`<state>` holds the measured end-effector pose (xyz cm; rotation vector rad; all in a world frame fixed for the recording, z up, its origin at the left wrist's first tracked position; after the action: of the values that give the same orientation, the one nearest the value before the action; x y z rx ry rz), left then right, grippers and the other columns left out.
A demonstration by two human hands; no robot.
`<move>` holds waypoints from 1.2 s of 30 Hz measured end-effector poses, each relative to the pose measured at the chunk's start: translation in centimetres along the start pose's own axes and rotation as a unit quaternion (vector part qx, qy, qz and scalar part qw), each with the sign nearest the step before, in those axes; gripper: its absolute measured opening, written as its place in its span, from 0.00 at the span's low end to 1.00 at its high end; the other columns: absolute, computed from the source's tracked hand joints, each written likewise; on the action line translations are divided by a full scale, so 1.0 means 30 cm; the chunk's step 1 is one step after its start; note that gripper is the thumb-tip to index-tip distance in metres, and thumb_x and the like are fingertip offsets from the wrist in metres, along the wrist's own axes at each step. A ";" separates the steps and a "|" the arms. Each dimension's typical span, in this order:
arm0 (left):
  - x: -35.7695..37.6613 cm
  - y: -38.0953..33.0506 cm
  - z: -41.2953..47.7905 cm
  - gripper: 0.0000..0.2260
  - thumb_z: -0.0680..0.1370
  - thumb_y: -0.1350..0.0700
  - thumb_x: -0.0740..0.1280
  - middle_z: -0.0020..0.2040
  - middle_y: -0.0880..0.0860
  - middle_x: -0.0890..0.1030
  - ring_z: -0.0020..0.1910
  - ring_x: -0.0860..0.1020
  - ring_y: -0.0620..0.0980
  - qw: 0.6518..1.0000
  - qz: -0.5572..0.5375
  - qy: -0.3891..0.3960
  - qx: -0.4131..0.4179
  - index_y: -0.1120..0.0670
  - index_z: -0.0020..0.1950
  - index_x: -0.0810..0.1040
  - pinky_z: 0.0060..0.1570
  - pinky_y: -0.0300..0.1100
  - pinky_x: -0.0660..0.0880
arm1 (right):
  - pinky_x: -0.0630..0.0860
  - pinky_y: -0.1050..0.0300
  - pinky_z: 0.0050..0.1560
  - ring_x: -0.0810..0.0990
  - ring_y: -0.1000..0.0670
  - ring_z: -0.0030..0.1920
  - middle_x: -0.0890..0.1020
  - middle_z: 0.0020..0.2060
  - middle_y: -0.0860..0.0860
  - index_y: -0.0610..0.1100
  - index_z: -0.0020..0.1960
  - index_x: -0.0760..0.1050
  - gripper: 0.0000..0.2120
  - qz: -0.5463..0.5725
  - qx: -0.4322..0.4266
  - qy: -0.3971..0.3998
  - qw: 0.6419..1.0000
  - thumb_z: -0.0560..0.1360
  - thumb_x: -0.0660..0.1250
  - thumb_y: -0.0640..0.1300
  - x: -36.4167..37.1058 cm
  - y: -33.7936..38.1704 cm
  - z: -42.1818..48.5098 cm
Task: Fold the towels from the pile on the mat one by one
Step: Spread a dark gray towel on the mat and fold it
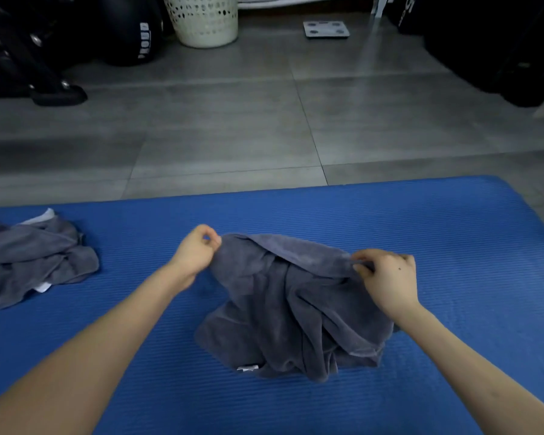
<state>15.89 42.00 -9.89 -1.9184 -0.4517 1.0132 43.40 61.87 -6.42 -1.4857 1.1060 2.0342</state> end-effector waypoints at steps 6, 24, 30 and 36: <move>-0.304 -0.301 0.033 0.11 0.78 0.60 0.64 0.32 0.54 0.73 0.35 0.69 0.52 0.993 0.068 -0.051 0.088 0.51 0.36 0.69 0.34 0.40 0.64 | 0.61 0.56 0.58 0.80 0.49 0.50 0.84 0.46 0.51 0.48 0.52 0.80 0.07 0.106 -0.010 -0.056 0.993 0.75 0.66 0.41 -0.248 0.184 0.159; -0.903 -0.782 -0.193 0.01 0.79 0.56 0.63 0.44 0.48 0.78 0.47 0.76 0.53 0.904 0.268 -0.211 0.258 0.52 0.47 0.73 0.45 0.43 0.68 | 0.75 0.42 0.48 0.82 0.48 0.41 0.85 0.41 0.51 0.44 0.45 0.82 0.05 0.119 -0.233 -0.272 0.926 0.71 0.71 0.37 -0.885 0.483 0.208; -0.786 -0.312 -0.257 0.04 0.80 0.57 0.60 0.41 0.55 0.79 0.40 0.75 0.56 0.845 0.478 -0.060 0.232 0.53 0.45 0.70 0.39 0.43 0.61 | 0.70 0.54 0.38 0.78 0.55 0.31 0.83 0.33 0.56 0.49 0.39 0.81 0.03 0.045 -0.274 -0.056 0.959 0.65 0.70 0.45 -0.354 0.390 -0.070; -0.620 0.161 -0.324 0.09 0.74 0.60 0.58 0.34 0.46 0.69 0.36 0.69 0.49 0.697 0.663 0.172 0.212 0.45 0.42 0.61 0.37 0.42 0.63 | 0.61 0.67 0.47 0.80 0.55 0.44 0.84 0.43 0.62 0.53 0.48 0.81 0.05 -0.068 -0.281 0.231 0.929 0.73 0.69 0.47 0.049 0.388 -0.290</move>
<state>12.09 22.09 -2.61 -1.7469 1.5074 1.3343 40.07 47.77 -4.61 -2.3447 0.5422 2.0530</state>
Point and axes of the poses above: each hand's wrist, its own z-axis towards the middle knuckle, its own x-axis out of the palm, y = z × x, the point moved 7 cm from there along z, towards the middle knuckle
